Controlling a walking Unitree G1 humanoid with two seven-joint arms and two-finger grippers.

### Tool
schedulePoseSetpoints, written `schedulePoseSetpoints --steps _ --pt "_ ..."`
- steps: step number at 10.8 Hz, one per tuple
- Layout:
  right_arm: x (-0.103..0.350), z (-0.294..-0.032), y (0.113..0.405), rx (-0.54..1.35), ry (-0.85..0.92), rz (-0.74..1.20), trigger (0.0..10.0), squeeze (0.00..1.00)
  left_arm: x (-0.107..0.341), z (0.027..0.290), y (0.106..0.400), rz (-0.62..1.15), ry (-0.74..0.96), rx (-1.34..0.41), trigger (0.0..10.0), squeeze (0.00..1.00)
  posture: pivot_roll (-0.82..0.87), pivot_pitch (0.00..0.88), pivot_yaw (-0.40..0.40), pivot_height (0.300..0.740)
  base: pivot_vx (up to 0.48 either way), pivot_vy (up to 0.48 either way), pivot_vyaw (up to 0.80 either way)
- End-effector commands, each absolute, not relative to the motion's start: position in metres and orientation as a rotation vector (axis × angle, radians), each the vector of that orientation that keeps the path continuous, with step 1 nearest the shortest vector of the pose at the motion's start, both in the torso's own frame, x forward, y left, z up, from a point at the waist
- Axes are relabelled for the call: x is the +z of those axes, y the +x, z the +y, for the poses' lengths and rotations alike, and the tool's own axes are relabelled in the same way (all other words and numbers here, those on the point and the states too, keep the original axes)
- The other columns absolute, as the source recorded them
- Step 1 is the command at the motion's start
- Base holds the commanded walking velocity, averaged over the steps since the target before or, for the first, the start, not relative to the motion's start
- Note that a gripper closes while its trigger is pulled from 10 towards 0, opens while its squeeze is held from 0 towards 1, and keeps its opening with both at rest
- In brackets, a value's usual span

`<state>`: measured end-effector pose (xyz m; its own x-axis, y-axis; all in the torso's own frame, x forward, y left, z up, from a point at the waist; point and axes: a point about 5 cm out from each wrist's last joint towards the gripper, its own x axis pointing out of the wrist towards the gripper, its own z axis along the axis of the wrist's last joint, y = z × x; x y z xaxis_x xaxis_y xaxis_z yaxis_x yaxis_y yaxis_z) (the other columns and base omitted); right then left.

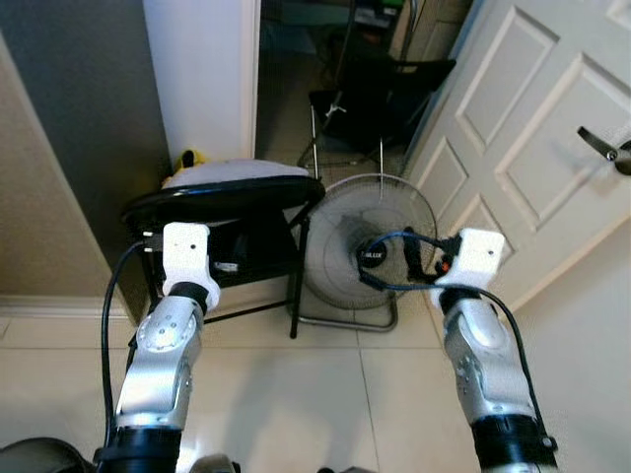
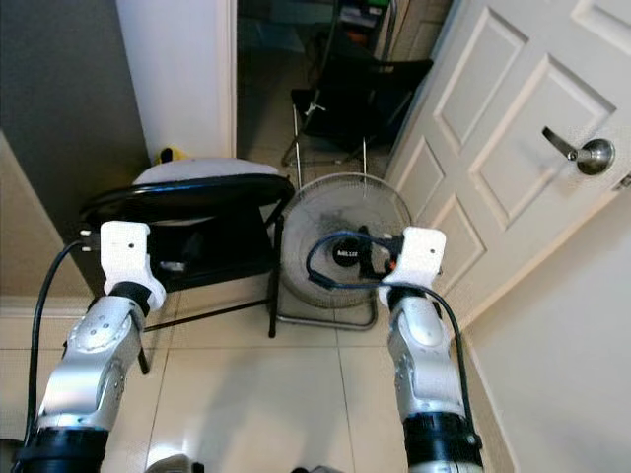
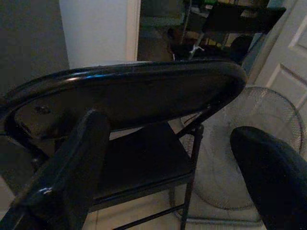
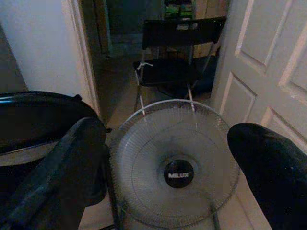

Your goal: Clean up the room

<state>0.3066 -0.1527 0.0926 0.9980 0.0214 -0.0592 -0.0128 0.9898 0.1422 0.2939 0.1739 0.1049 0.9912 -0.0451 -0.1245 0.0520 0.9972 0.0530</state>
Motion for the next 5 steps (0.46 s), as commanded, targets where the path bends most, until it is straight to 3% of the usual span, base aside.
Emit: schedulePoseSetpoints --steps 1,3,5 --pt "0.0935 -0.1527 0.3085 0.024 0.137 0.054 10.0 0.0 0.1074 0.1684 0.2976 0.112 0.068 -0.067 10.0 0.0 0.16 0.0 -0.119 0.74 0.0 0.0 0.0" --pt "0.0985 -0.1451 0.3138 0.078 0.135 0.033 10.0 0.0 0.1088 0.1669 0.3021 0.114 0.051 -0.073 10.0 0.0 0.16 0.0 -0.119 0.74 0.0 0.0 0.0" --pt "0.0905 -0.1445 0.3185 0.085 0.149 0.071 10.0 0.15 0.1054 0.163 0.3005 0.112 0.035 -0.087 10.0 0.0 0.17 0.0 -0.13 0.74 0.0 0.0 0.55"
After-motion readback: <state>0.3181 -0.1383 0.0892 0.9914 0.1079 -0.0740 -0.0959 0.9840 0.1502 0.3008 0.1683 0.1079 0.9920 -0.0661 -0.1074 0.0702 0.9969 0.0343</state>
